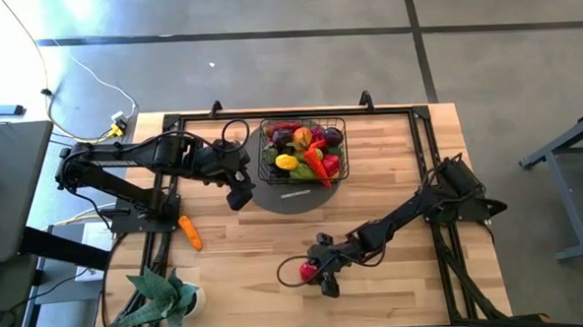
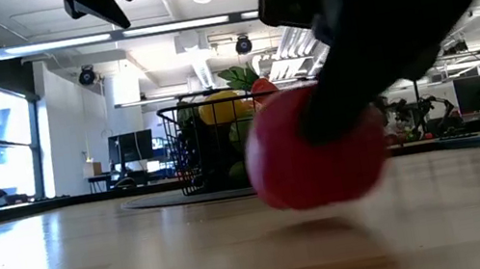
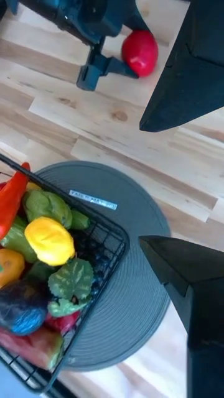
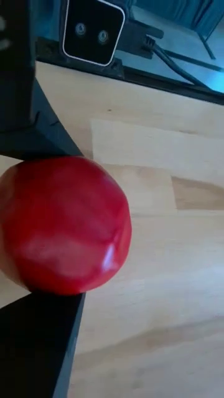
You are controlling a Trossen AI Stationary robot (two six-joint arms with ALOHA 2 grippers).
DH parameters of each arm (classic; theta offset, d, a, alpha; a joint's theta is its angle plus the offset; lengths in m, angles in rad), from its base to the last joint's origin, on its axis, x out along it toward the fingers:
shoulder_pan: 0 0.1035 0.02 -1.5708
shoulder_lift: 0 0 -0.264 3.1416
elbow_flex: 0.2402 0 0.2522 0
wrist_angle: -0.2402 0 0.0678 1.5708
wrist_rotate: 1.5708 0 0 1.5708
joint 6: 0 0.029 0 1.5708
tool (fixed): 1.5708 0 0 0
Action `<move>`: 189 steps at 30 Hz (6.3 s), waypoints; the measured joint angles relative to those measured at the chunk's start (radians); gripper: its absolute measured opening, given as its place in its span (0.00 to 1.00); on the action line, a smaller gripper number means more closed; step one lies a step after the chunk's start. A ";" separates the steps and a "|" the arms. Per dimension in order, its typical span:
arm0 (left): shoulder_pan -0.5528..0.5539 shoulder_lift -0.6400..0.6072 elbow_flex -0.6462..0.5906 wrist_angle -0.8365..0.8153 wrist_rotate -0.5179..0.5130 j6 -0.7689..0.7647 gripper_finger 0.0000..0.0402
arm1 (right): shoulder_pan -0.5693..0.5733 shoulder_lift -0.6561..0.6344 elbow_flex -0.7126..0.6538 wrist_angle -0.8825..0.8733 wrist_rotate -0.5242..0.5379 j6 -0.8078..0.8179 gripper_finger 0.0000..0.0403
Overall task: Build produce basket
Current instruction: Put the red tomato into the black mesh basket, then put the orange chili pepper into the black mesh basket
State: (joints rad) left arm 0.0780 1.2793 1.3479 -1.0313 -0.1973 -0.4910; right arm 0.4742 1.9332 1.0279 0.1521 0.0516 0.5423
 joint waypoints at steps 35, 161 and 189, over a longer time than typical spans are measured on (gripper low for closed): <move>0.000 0.000 0.000 -0.003 -0.016 0.187 0.68 | -0.493 -0.502 0.000 -0.331 0.323 -0.076 0.64; -0.418 0.055 -0.809 0.158 0.276 -1.864 0.58 | -0.742 -0.530 0.000 -0.444 0.001 -0.307 0.99; -0.327 0.060 -0.629 0.168 -0.075 -1.176 0.13 | -0.742 -0.530 0.000 -0.446 0.078 -0.199 0.99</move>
State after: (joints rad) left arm -0.2489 1.3392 0.7187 -0.8634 -0.2719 -1.6672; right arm -0.2676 1.4036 1.0275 -0.2935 0.1295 0.3430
